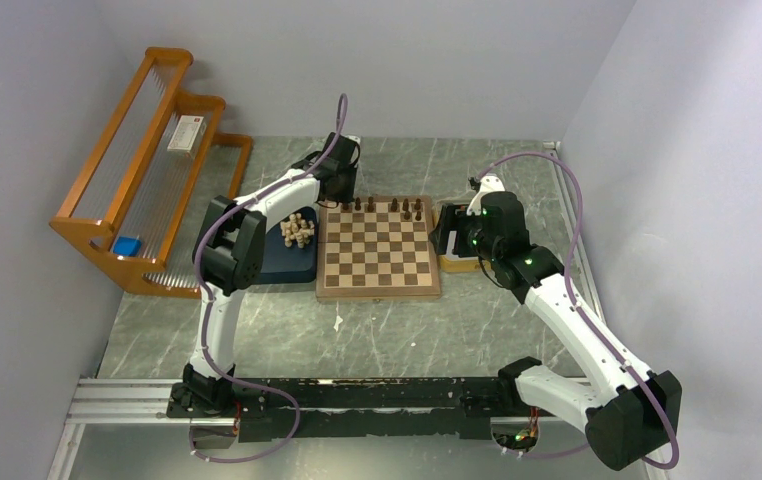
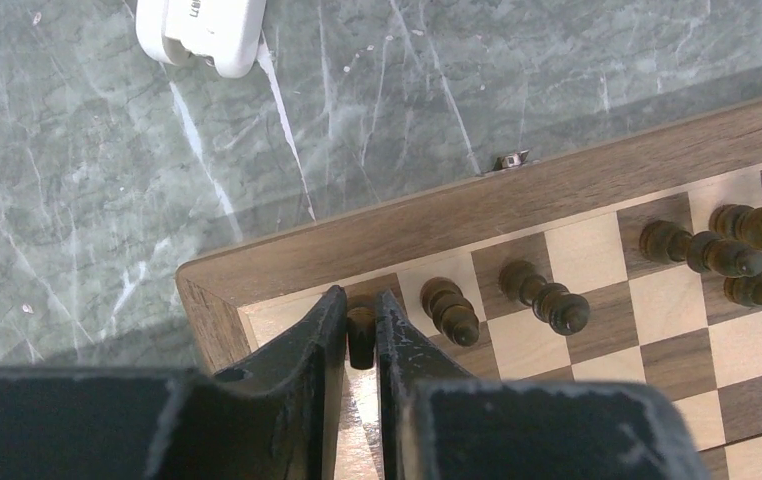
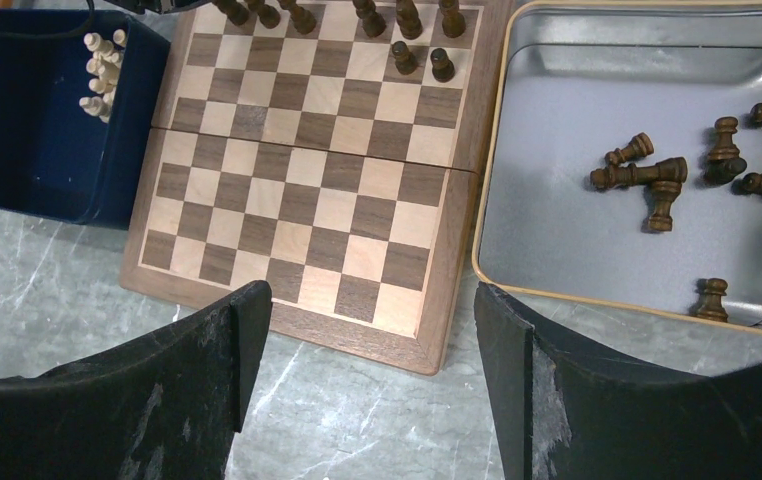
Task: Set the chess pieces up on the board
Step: Place the chess piece on the chessboard.
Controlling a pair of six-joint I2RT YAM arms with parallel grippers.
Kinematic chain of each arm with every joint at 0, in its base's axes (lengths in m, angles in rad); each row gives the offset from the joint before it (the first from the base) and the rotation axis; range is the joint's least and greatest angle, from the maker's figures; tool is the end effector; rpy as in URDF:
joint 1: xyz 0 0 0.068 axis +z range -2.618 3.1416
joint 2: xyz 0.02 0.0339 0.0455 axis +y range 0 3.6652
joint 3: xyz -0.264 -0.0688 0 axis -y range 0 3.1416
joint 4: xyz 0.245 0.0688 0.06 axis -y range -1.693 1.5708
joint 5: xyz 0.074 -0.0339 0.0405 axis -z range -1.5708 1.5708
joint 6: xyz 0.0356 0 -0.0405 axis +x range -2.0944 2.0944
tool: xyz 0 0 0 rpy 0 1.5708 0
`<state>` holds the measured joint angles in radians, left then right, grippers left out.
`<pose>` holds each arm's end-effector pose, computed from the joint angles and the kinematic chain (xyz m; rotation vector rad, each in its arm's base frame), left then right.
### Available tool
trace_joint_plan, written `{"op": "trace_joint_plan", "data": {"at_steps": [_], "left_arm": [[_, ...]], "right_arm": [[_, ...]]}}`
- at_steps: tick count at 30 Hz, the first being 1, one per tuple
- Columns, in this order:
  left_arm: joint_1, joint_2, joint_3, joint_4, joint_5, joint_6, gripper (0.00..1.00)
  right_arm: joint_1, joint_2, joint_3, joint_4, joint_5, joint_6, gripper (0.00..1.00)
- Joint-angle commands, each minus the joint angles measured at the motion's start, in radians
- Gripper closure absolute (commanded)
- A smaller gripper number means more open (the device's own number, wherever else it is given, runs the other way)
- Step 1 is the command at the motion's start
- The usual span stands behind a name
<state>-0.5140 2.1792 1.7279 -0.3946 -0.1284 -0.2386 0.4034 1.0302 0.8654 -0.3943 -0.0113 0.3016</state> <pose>0.4289 -0.2369 0.1954 0.2733 2.4009 -0.1922 0.2101 0.0901 0.3007 -0.1166 2.1568 0.4245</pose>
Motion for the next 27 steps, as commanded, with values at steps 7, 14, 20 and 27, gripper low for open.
{"op": "trace_joint_plan", "data": {"at_steps": [7,14,20,27], "left_arm": [[-0.003,0.03,0.044,-0.028,0.017,0.015,0.72],[-0.003,0.025,0.096,-0.055,0.013,0.024,0.62],[-0.002,-0.032,0.119,-0.064,0.012,0.024,0.55],[-0.002,-0.183,0.074,-0.068,0.047,0.026,0.46]], "right_arm": [[0.0,0.002,-0.005,0.015,0.007,-0.004,0.22],[0.001,0.011,-0.012,0.026,0.005,-0.002,0.21],[0.001,0.028,-0.023,0.043,0.043,0.017,0.17],[-0.001,0.074,-0.015,0.075,0.144,0.036,0.17]]}}
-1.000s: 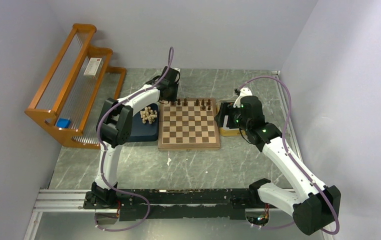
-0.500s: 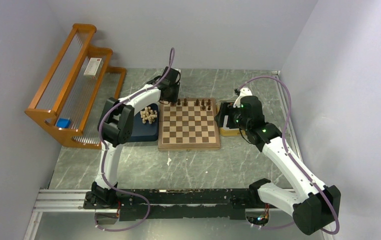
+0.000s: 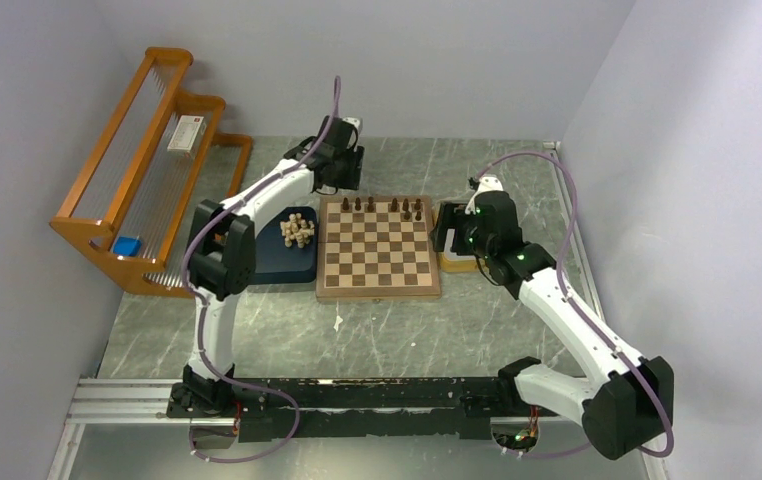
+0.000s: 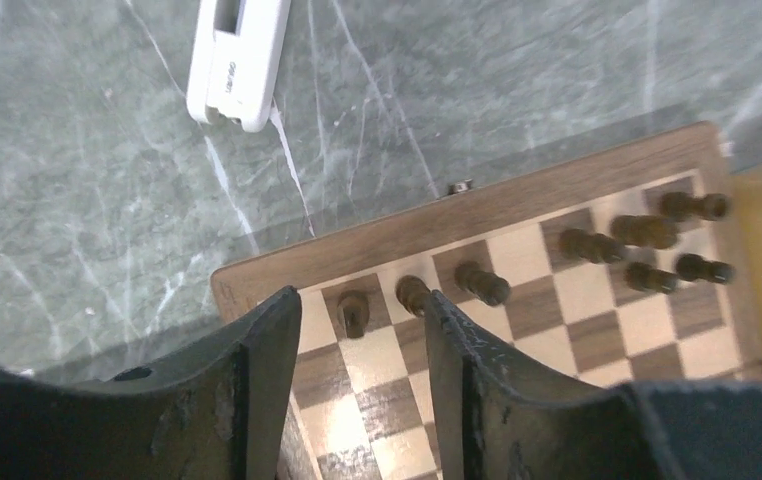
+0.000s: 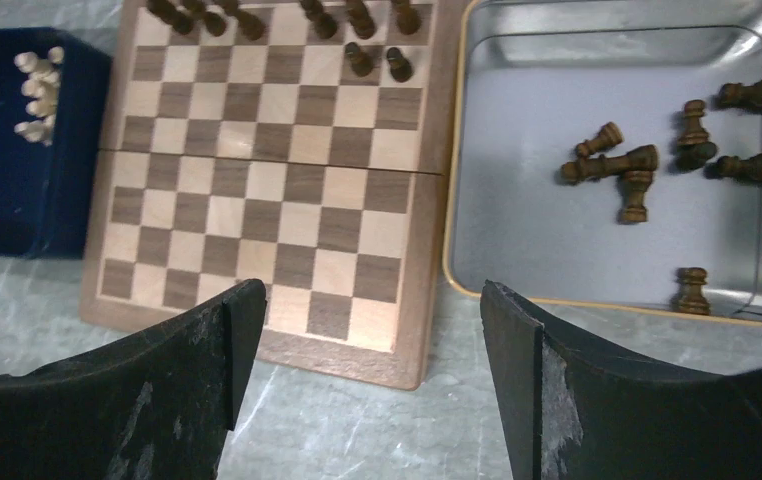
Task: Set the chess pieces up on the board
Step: Place the chess piece on the chessboard, then pick up the chess piece from the storage box.
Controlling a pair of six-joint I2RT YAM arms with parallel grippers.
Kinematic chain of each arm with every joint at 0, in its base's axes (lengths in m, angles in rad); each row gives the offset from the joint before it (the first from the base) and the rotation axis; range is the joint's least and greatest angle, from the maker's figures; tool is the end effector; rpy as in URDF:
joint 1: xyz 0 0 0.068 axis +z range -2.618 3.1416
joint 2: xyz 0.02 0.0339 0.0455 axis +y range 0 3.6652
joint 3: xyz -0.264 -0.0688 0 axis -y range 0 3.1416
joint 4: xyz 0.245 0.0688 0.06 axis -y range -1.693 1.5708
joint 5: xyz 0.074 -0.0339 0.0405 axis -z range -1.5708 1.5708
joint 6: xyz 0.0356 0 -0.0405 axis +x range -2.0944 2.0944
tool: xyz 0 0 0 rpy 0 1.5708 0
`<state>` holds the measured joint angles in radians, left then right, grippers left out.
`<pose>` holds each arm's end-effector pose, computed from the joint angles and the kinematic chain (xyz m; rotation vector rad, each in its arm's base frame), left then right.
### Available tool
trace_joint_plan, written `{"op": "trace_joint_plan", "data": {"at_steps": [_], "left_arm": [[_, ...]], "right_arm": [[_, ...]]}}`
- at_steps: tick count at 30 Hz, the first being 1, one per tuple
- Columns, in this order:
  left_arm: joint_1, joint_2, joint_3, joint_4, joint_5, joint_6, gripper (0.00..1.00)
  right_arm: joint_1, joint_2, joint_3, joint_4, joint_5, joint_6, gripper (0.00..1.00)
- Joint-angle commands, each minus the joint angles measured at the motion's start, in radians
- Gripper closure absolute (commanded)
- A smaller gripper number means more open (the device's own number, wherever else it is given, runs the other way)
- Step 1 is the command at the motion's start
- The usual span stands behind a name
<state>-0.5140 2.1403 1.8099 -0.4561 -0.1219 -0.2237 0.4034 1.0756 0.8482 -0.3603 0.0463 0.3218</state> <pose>0.4295 -0.2375 0.2357 0.2824 2.3435 -0.2175 0.2195 0.0919 0.2883 -0.0619 2.1801 0.3669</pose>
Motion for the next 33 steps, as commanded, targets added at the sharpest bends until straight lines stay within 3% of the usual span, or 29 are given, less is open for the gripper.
{"op": "trace_joint_plan", "data": {"at_steps": [1,9,14,21,28,33], "left_arm": [[-0.001,-0.176,-0.025,-0.006,0.052,0.017,0.45],[-0.002,-0.519,-0.274,-0.003,0.154,0.078,0.33],[-0.002,-0.757,-0.518,0.045,0.258,0.081,0.27],[-0.001,-1.027,-0.827,0.093,0.316,0.103,0.23],[-0.003,-1.121,-0.947,0.104,0.314,0.136,0.21],[-0.003,-1.115,-0.932,0.093,0.321,0.147,0.21]], "right_arm": [[-0.002,0.044,0.01,0.04,0.112,0.011,0.17],[-0.055,0.207,0.087,0.052,0.228,-0.066,0.25],[-0.13,0.296,0.1,0.091,0.257,-0.089,0.47],[-0.211,0.41,0.125,0.122,0.338,-0.148,0.56],[-0.274,0.493,0.178,0.138,0.3,-0.193,0.6],[-0.315,0.569,0.217,0.12,0.271,-0.225,0.61]]}}
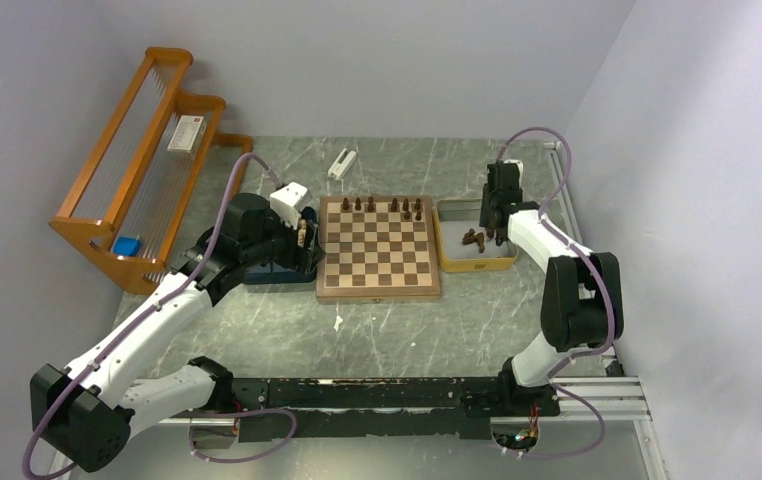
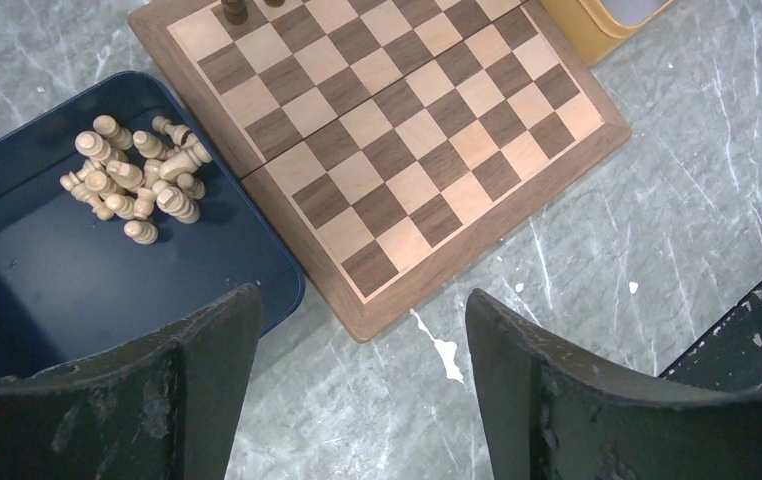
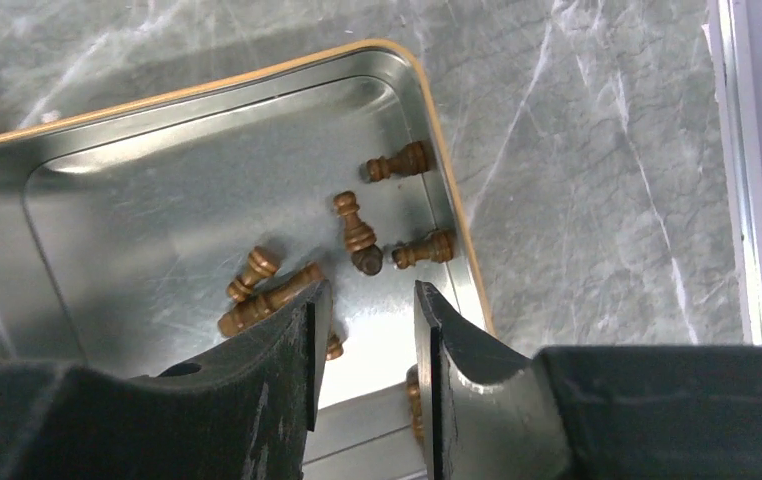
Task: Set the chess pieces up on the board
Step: Pick up the chess piece from the storage box.
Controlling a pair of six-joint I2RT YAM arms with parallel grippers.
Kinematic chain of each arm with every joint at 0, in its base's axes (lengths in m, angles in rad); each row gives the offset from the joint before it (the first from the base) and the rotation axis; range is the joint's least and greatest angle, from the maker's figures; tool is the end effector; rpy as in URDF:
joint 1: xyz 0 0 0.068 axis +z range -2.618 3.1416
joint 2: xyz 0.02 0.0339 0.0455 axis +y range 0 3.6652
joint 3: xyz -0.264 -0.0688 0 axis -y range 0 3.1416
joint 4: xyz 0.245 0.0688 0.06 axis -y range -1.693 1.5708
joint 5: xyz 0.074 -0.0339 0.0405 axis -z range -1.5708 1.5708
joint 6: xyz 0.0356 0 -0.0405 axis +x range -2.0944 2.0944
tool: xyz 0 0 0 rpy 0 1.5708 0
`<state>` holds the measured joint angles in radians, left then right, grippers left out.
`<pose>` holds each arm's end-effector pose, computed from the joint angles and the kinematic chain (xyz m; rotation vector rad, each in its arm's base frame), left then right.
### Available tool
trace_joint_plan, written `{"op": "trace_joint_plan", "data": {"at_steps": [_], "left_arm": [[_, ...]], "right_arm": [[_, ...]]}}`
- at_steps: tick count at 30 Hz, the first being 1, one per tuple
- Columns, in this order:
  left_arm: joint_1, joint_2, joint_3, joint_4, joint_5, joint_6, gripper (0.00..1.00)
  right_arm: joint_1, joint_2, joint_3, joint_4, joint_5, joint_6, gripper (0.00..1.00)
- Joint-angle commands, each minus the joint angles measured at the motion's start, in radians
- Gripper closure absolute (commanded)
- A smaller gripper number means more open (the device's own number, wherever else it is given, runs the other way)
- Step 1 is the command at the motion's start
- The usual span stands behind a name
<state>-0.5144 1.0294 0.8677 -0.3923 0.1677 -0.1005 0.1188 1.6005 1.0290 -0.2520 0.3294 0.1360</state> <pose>0.1957 -0.1174 0.3021 0.5433 2.0949 -0.5377 0.3385 0.0288 0.2163 0.1733 2.3476 -0.2702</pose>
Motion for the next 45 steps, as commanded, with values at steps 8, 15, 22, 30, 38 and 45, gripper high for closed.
{"op": "trace_joint_plan", "data": {"at_steps": [8,15,22,30,38,45], "left_arm": [[-0.001,-0.024,0.004,0.027,0.005,0.021,0.2],[-0.002,-0.017,0.005,0.027,0.007,0.021,0.2],[-0.002,-0.012,0.007,0.027,0.008,0.021,0.2],[-0.002,-0.013,0.007,0.026,0.006,0.02,0.2],[-0.002,-0.016,0.007,0.025,0.004,0.019,0.2],[-0.002,-0.018,0.007,0.024,0.003,0.02,0.2]], "right_arm": [[-0.073,0.127,0.073,0.02,-0.092,-0.054,0.69],[-0.072,0.167,0.079,0.018,-0.108,-0.056,0.72],[-0.074,0.188,0.086,0.013,-0.117,-0.055,0.74],[-0.076,0.196,0.094,-0.007,-0.113,-0.052,0.76],[-0.076,0.169,0.1,-0.038,-0.097,-0.038,0.85],[-0.073,0.124,0.131,-0.096,-0.081,-0.012,0.87]]}}
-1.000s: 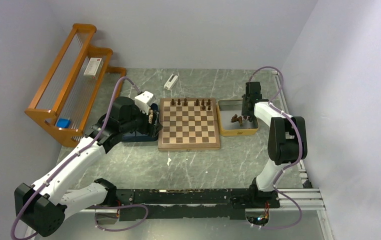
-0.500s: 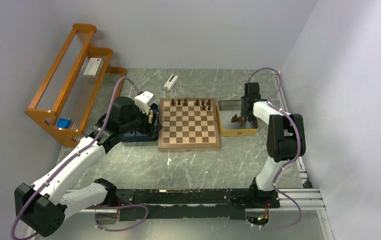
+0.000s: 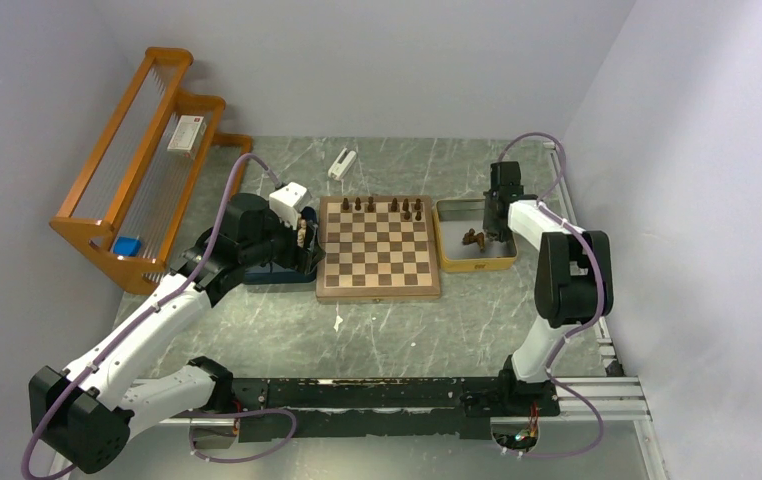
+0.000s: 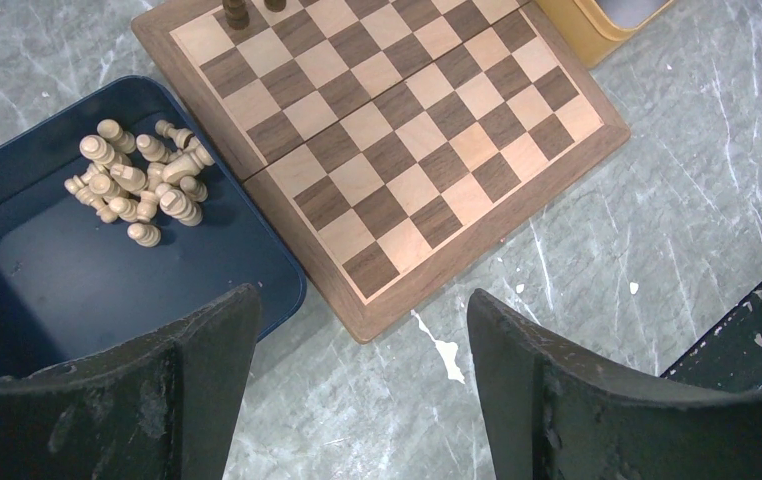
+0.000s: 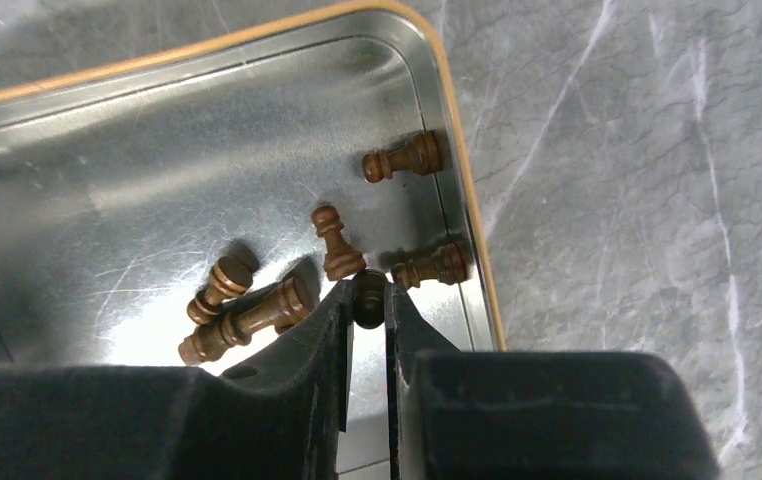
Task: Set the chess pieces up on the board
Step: Pick up the chess piece from the storage box.
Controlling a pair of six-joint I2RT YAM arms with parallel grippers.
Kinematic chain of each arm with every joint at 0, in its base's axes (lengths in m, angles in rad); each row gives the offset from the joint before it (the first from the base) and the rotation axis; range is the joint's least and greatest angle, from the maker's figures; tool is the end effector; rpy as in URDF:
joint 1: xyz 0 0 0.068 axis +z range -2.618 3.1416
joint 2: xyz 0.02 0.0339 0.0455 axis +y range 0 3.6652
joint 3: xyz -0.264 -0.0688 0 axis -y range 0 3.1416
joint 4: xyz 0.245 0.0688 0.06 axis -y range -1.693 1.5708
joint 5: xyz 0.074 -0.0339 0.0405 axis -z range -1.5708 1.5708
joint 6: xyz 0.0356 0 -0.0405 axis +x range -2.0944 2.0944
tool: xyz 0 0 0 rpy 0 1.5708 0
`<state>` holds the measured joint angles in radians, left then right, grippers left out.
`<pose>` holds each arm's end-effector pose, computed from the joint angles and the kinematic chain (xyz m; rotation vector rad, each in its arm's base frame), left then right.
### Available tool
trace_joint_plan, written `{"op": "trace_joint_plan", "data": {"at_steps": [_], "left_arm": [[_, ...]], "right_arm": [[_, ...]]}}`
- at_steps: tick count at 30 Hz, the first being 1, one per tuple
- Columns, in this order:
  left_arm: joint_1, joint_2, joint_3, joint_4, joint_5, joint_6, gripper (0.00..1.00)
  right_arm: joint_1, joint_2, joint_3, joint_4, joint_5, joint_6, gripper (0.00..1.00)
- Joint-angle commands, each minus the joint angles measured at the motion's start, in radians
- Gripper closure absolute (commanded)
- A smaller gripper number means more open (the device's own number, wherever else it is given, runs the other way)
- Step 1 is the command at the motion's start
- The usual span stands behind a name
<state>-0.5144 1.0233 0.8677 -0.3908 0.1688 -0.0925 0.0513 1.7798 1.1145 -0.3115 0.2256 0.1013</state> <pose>0.1948 -0.1170 0.3035 0.5510 2.0841 -0.5356 0.3653 0.0108 0.1776 0.1506 2.5215 -0.2262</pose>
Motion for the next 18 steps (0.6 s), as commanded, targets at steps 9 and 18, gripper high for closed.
{"op": "trace_joint_plan", "data": {"at_steps": [9,18], "left_arm": [[-0.002,-0.02,0.005,0.022,-0.006,0.013,0.2],[-0.001,-0.03,0.006,0.017,-0.021,0.012,0.2]], "right_arm": [[0.001,-0.1,0.076,-0.102,0.011,0.032,0.89],[0.035,-0.184,0.094,-0.127,-0.116,0.066,0.89]]}}
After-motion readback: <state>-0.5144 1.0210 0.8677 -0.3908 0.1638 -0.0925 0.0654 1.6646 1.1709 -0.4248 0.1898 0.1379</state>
